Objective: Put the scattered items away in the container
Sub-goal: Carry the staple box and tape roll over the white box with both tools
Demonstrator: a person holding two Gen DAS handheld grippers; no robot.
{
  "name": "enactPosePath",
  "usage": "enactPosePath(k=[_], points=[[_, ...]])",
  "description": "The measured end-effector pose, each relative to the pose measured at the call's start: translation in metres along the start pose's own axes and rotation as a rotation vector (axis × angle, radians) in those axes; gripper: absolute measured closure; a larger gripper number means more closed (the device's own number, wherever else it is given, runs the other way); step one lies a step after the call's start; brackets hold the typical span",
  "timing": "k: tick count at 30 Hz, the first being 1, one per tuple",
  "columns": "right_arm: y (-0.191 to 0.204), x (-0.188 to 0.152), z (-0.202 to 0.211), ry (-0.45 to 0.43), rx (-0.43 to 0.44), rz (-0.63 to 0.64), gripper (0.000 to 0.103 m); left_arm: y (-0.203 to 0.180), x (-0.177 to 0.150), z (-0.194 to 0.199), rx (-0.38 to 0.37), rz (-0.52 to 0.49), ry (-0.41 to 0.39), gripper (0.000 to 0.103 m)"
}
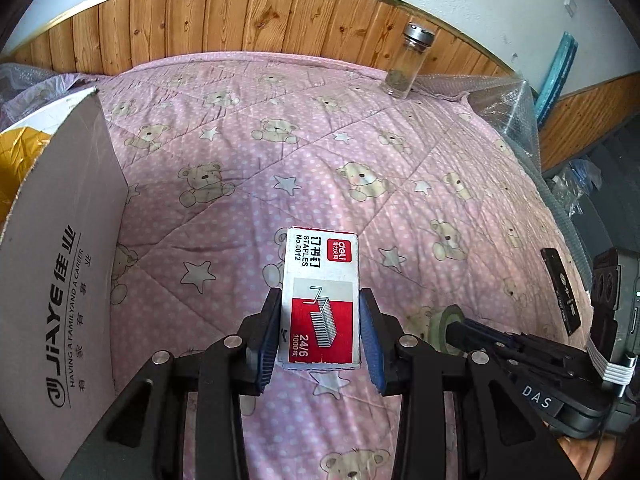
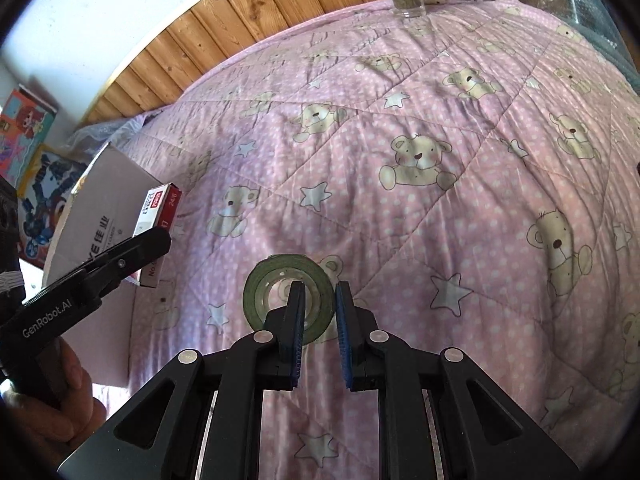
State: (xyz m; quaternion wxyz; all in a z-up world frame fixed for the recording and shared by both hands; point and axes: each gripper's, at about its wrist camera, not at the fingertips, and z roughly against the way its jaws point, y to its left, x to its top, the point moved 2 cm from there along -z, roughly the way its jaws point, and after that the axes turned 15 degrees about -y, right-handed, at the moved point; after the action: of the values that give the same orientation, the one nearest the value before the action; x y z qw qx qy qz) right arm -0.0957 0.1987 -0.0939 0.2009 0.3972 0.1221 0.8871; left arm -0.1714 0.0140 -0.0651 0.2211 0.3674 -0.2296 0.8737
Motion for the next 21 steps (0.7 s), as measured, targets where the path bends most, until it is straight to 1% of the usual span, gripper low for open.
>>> enactPosePath(k=[9,14,21], points=[[0.013,-0.009,0.037,-0.037,0.013,0.025,0.087,-0.025,0.005,0.049,-0.006,-0.072,-0.064,0.065],[0.016,-0.021,0.052,-0.04,0.01,0.021,0.087,-0.033,0.003,0.071,-0.016,-0.088,-0.088,0.065],[0.029,-0.036,0.069,-0.043,0.016,0.043,0.087,-0.039,-0.005,0.094,-0.039,-0.093,-0.108,0.065]])
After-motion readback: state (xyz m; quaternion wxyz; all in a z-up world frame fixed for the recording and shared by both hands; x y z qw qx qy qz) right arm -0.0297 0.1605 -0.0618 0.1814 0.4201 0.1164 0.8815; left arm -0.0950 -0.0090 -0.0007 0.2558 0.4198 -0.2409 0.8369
